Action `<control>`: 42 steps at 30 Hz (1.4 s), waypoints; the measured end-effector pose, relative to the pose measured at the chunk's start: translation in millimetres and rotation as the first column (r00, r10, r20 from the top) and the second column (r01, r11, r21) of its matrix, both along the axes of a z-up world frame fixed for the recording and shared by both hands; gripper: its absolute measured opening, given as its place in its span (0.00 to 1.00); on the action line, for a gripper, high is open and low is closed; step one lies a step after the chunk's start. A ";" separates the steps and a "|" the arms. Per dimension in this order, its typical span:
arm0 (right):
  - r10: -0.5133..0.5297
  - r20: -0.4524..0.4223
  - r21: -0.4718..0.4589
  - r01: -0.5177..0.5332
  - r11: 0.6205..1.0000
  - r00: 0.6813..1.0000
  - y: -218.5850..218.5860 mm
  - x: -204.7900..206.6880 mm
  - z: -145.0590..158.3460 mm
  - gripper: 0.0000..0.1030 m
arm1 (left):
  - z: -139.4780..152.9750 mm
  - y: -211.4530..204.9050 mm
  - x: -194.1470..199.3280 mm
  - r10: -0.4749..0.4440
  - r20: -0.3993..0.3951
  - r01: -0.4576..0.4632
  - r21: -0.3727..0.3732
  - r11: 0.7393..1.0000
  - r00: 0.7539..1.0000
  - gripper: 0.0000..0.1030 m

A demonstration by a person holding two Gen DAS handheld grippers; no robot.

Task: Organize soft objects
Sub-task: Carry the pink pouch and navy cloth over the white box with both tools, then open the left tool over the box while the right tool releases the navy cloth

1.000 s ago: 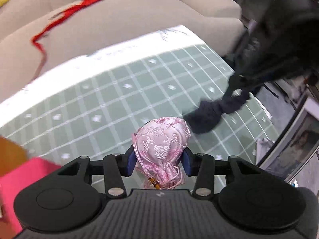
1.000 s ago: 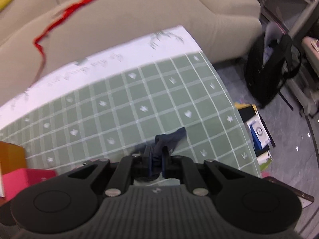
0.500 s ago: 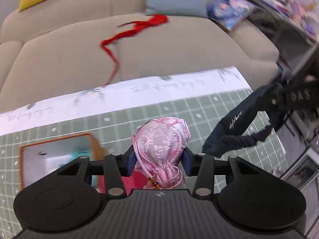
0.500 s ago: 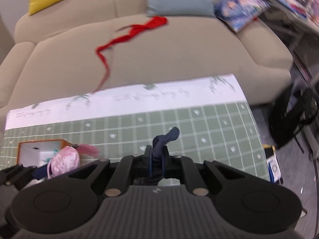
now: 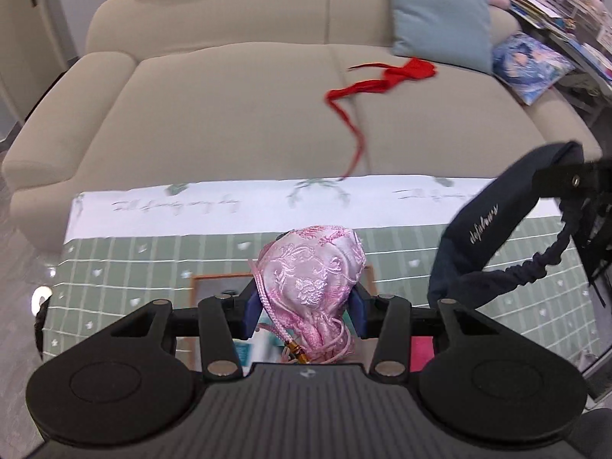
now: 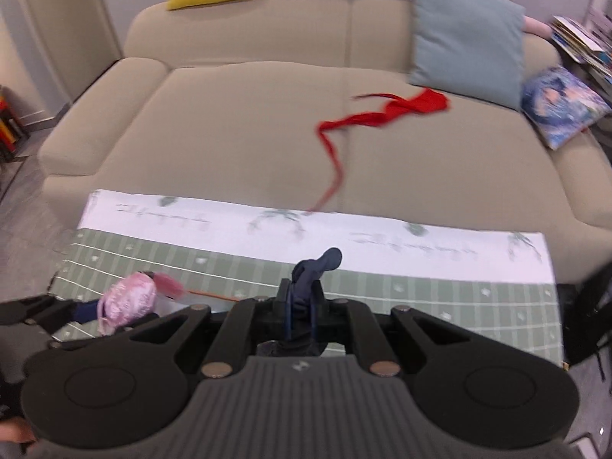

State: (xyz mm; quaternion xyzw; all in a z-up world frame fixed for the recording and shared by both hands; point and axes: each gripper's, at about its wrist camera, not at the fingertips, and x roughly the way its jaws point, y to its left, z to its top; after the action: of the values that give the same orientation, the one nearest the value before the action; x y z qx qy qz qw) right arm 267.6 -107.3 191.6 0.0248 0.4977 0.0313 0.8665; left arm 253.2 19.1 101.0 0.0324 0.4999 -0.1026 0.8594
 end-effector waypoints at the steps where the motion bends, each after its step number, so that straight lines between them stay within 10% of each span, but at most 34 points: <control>1: 0.012 -0.003 0.003 -0.012 1.000 1.000 9.6 2.5 -2.5 0.06 | -3.1 7.8 0.8 0.008 0.000 -0.008 0.003 1.000 1.000 0.51; 13: 0.220 -0.131 -0.011 -0.223 0.975 0.967 105.9 16.0 -80.4 0.06 | -52.5 82.2 13.1 0.061 -0.068 -0.066 -0.073 0.995 0.996 0.51; 29: 0.356 -0.425 0.001 -0.393 0.920 0.832 134.5 -34.9 -244.7 0.07 | -133.1 99.0 21.8 0.058 -0.113 -0.072 -0.125 0.990 0.992 0.51; 34: 0.390 -0.428 0.018 -0.424 0.905 0.815 138.9 -42.0 -248.5 0.42 | -135.1 103.4 24.6 0.062 -0.108 -0.075 -0.122 0.990 0.992 0.51; 42: 0.438 -0.378 0.079 -0.443 0.893 0.816 127.1 -48.2 -220.4 0.58 | -135.9 105.0 32.8 0.061 -0.099 -0.073 -0.121 0.990 0.993 0.51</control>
State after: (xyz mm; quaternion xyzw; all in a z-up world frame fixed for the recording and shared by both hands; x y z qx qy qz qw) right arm 219.4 19.7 -28.8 -0.0905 0.6507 0.2219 0.7205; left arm 286.1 124.1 -34.9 -0.0428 0.5337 -0.1059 0.8379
